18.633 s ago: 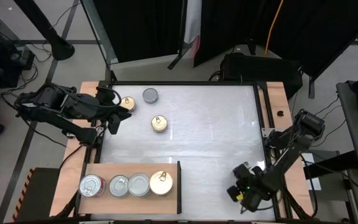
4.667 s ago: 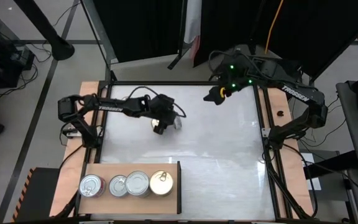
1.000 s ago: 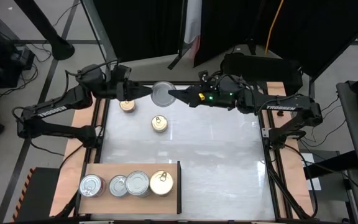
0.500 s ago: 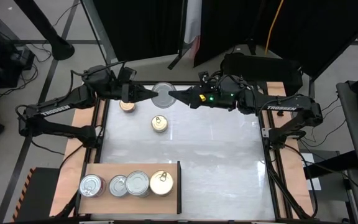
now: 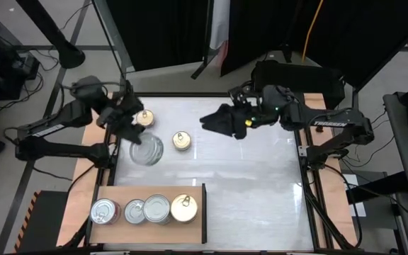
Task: Stack canned seafood by type on shelf
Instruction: Stack the green white tuna can on top of the other green white tuna cans on the shelf
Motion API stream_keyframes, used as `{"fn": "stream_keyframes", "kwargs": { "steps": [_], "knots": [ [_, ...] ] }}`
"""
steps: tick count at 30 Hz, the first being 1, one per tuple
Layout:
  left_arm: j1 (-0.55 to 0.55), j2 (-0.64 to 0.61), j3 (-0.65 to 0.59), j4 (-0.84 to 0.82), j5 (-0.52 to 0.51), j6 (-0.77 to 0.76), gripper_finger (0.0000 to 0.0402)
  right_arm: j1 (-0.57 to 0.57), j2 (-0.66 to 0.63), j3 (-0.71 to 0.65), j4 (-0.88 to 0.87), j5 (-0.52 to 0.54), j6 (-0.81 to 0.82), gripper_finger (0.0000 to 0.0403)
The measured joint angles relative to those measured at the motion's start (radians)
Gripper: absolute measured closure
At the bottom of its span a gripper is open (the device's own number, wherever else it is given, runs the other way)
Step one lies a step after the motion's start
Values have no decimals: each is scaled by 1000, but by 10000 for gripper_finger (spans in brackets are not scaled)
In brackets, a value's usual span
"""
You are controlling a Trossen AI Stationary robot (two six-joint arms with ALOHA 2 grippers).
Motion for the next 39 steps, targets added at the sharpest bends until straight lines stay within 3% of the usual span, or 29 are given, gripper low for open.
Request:
{"fn": "stream_keyframes", "kwargs": {
  "steps": [4,9,17,29,39],
  "knots": [
    [-97,-48,-2,-79,-41,-61,260,12,-18,0,-5,13,-52,48],
    [-275,-67,0,-238,-174,-52,260,14,-15,-1,-33,13,-55,52],
    [-489,-29,-2,-448,-392,76,260,10,-15,-1,-129,63,-57,62],
    [-687,76,-13,-454,-589,119,256,9,-15,-1,-158,94,-34,62],
    [-707,143,-13,-449,-648,158,254,13,-15,-1,-172,139,-6,62]
  ]
}}
